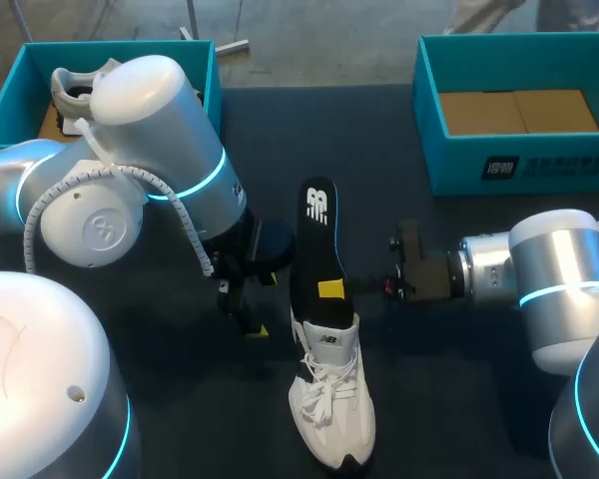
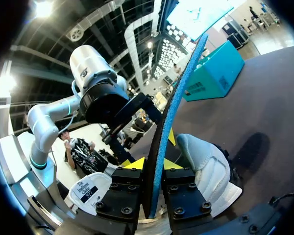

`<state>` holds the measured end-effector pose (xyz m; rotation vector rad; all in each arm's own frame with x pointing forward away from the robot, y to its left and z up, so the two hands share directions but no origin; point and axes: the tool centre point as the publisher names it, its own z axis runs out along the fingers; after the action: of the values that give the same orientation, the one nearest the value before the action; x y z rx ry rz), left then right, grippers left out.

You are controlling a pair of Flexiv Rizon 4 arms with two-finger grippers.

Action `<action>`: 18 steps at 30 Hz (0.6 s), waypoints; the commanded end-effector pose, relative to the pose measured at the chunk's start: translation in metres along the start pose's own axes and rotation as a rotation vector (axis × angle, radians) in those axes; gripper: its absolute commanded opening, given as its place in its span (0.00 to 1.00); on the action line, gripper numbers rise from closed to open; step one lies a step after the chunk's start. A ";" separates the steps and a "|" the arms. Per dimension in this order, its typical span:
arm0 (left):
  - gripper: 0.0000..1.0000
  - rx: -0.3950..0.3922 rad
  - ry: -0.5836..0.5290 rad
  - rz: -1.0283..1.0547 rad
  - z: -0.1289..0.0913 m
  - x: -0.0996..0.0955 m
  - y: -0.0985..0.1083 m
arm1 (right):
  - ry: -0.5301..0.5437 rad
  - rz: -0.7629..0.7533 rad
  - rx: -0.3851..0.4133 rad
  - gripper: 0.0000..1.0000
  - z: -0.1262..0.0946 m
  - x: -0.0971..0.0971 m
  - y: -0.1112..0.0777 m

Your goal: Take the shoe out of the shoebox, open the shoe tongue, remove and reinsert the insole, then place the shoe into the shoebox

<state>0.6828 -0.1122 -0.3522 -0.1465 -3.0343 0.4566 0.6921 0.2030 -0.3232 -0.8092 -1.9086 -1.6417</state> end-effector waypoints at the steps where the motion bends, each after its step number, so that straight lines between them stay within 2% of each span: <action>1: 1.00 -0.002 -0.001 -0.001 0.000 0.000 0.000 | -0.003 0.002 0.024 0.17 0.002 0.001 0.006; 17: 1.00 -0.002 -0.001 -0.001 0.000 0.000 0.000 | -0.016 0.005 0.046 0.16 0.006 0.000 0.011; 18: 1.00 -0.002 -0.001 -0.001 0.000 0.000 0.000 | -0.017 0.011 0.047 0.15 0.005 -0.003 0.017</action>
<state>0.6828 -0.1122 -0.3522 -0.1465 -3.0343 0.4566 0.7009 0.2094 -0.3171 -0.8135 -1.9403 -1.5944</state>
